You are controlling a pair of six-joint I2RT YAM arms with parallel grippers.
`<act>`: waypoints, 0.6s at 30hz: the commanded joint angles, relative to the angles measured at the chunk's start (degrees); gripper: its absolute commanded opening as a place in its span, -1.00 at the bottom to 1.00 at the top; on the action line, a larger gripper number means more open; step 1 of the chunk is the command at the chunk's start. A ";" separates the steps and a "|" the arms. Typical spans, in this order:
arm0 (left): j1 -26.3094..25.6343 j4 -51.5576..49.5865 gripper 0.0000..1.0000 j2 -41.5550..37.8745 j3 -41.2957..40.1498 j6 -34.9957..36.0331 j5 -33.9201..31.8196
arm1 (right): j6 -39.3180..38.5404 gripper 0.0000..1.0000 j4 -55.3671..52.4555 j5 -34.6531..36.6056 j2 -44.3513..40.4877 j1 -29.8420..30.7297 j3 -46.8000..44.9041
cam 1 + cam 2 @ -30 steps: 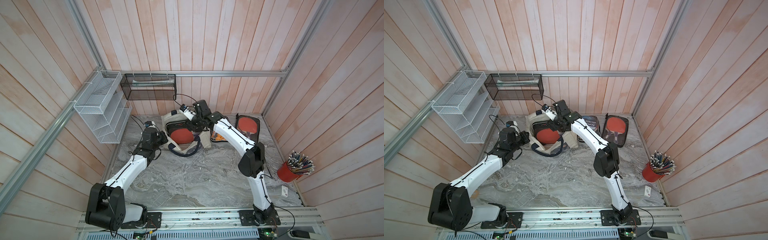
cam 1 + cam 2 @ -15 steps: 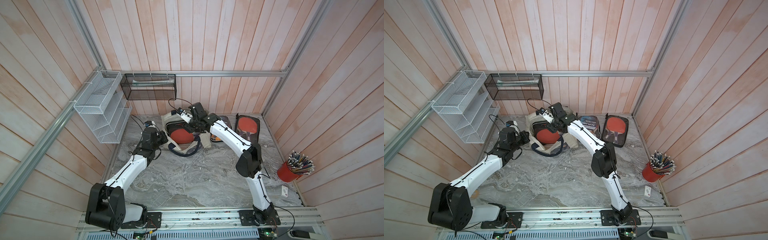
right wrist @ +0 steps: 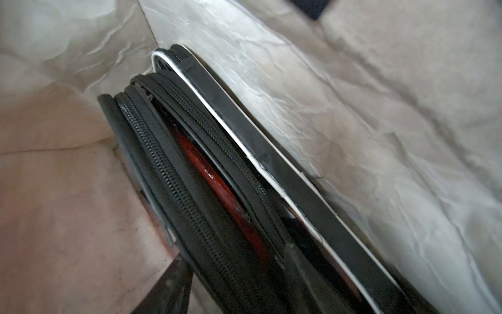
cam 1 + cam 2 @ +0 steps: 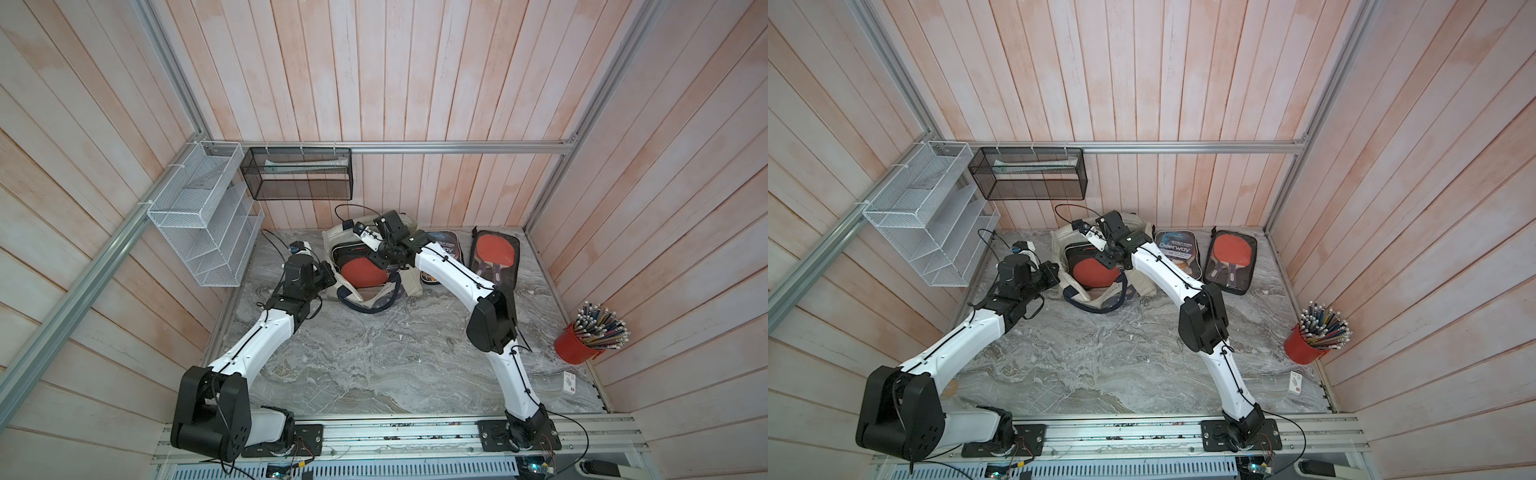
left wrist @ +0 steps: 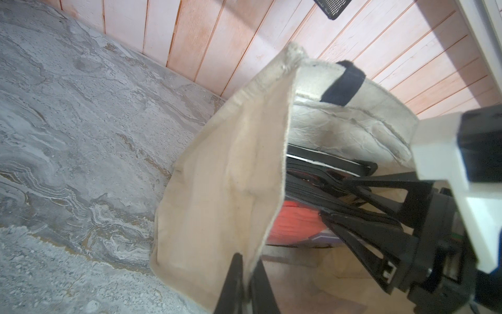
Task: Remove the ping pong set from the canvas bag
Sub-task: Pick up the ping pong set from the canvas bag.
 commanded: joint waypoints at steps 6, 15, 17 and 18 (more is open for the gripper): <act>0.19 -1.74 -1.00 0.35 0.85 0.95 0.44 | -0.20 -1.00 -0.41 2.10 1.70 0.65 0.39; 0.28 -1.58 -1.00 0.42 0.85 0.86 0.53 | 0.62 -1.00 2.49 4.45 -2.46 0.79 0.48; 0.24 -1.49 -1.00 0.51 0.94 0.86 0.53 | 0.86 -1.00 3.32 4.65 -4.15 0.85 0.67; 0.25 -1.48 -1.00 0.52 0.89 0.78 0.53 | 0.94 -1.00 3.81 4.91 -5.13 0.95 0.63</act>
